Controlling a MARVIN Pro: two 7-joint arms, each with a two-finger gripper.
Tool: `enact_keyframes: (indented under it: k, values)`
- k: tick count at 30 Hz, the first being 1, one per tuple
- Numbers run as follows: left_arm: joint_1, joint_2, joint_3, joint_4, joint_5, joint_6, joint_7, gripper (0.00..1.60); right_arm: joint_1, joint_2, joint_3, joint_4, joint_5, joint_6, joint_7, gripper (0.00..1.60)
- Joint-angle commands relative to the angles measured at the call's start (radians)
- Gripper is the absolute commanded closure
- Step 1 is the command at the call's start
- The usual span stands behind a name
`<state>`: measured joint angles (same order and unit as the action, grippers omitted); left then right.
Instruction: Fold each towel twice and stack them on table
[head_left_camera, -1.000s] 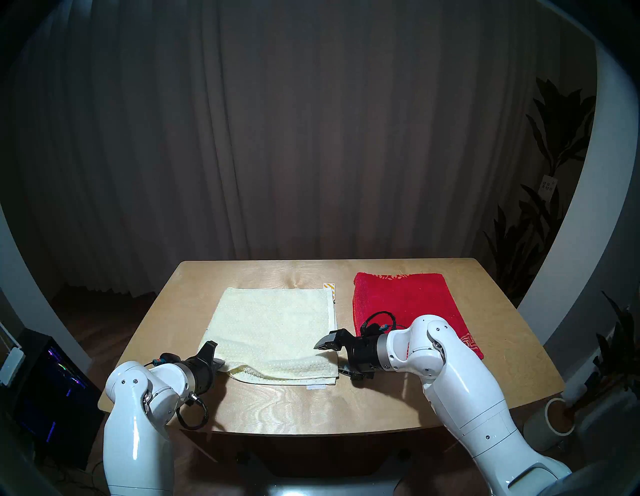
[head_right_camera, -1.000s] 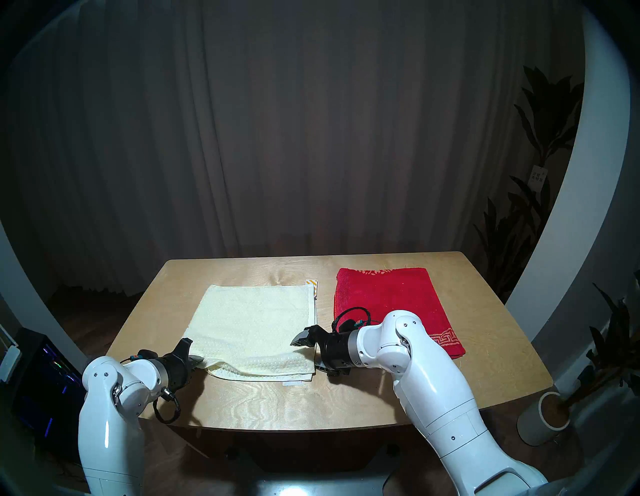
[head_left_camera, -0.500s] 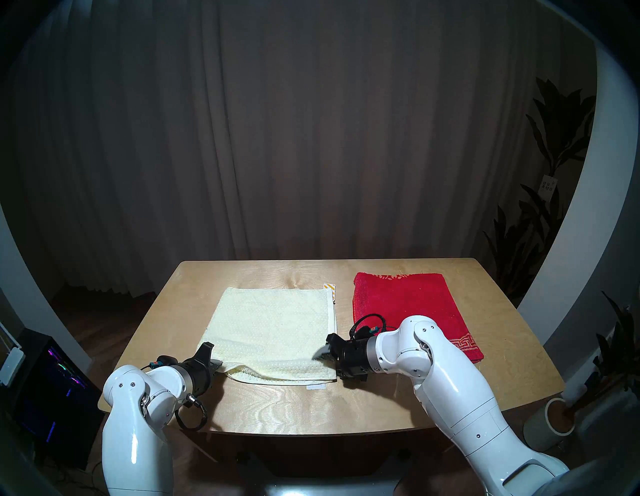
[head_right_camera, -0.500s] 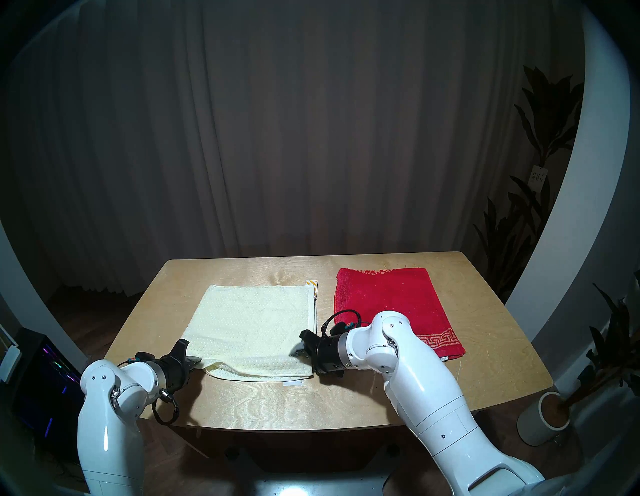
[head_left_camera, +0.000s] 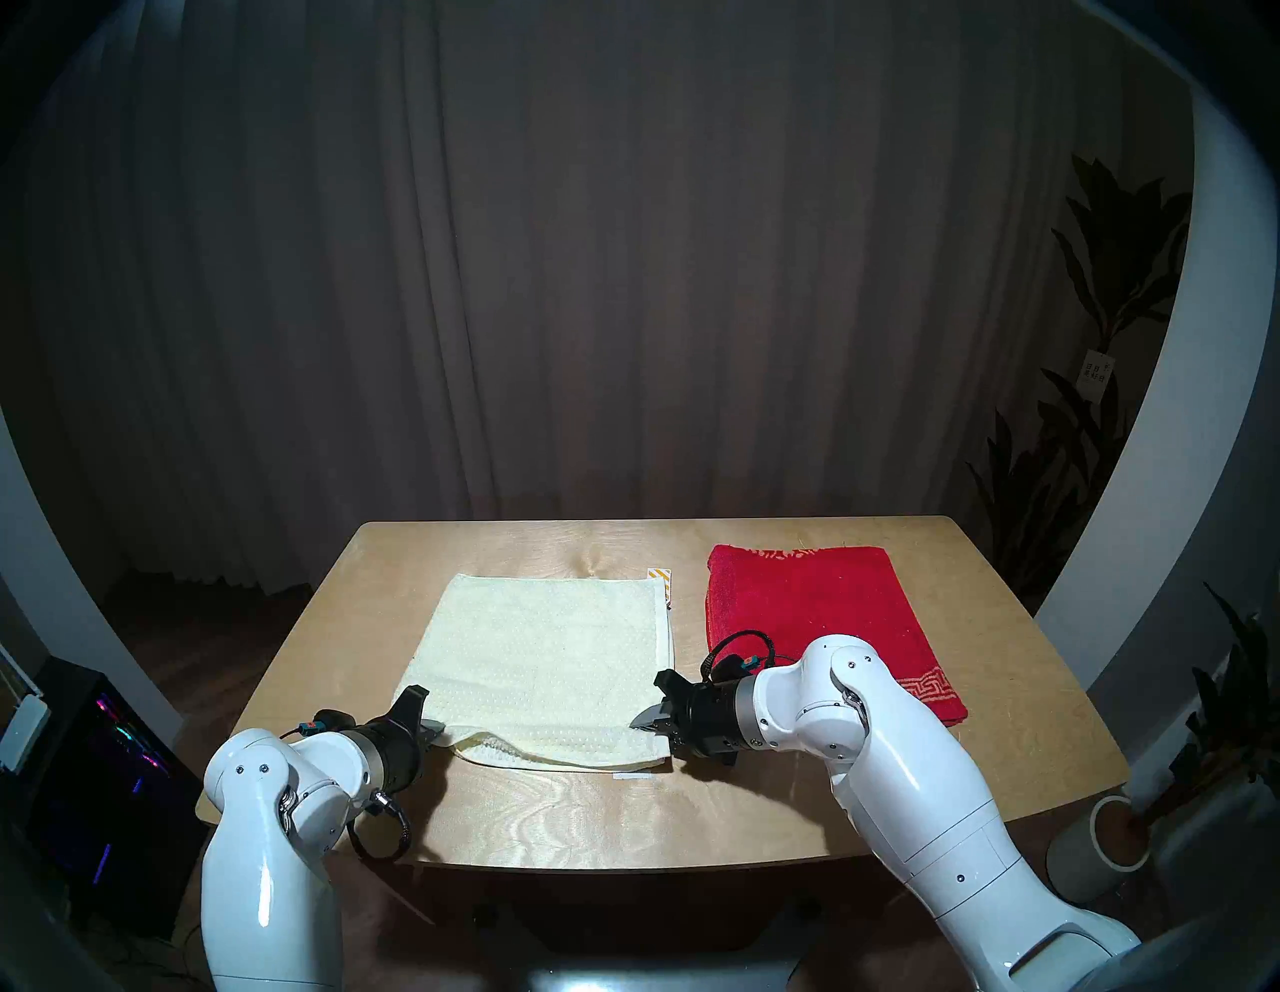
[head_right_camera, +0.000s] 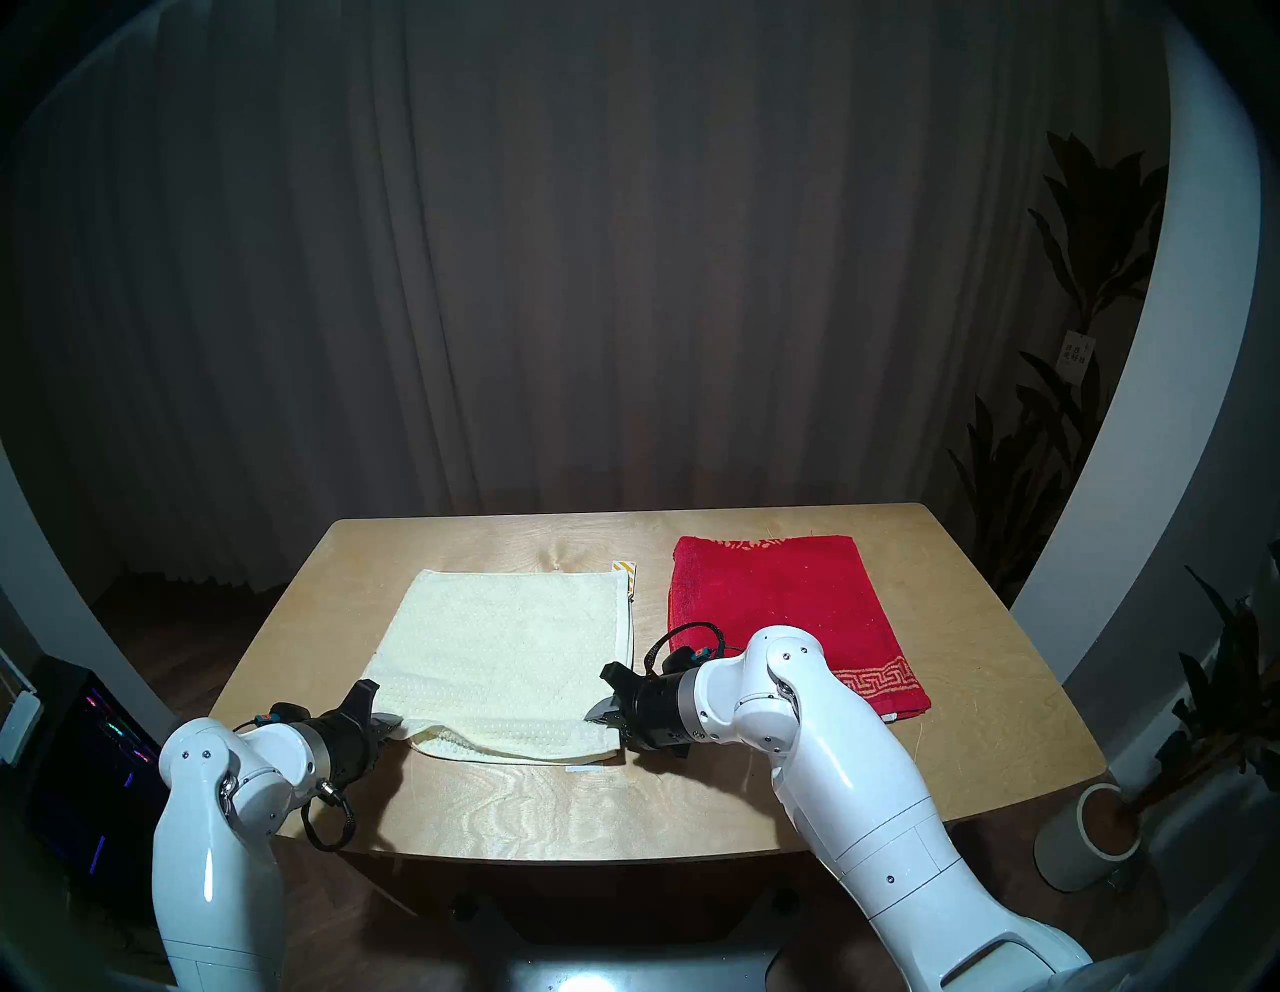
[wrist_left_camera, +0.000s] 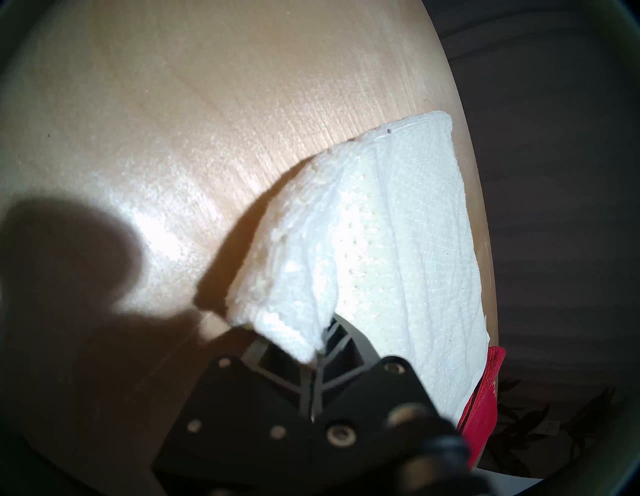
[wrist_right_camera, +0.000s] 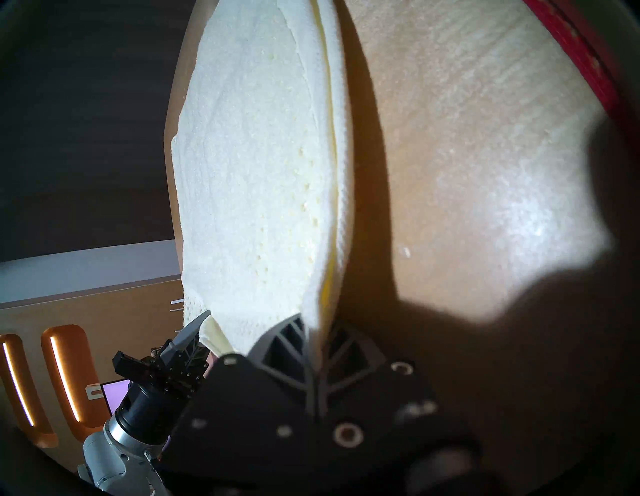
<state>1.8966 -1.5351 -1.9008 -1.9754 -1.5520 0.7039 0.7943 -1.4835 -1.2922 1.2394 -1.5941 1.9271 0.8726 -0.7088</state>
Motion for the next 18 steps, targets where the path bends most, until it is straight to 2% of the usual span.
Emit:
enact_keyframes:
  k: [1,11,18]
  values:
    - [-0.01,0.002,0.009,-0.038,0.002,0.004,0.024,1.6,-0.039,0.035,0.059,-0.057,0.083,-0.005,-0.029,1.6]
    - [-0.05,0.015,0.054,-0.097,0.002,0.037,0.078,1.6,-0.029,0.045,0.127,-0.092,0.179,-0.027,-0.054,1.6]
    - [-0.115,0.03,0.095,-0.104,0.01,0.056,0.131,1.6,0.017,0.018,0.144,-0.044,0.2,-0.063,-0.071,1.6]
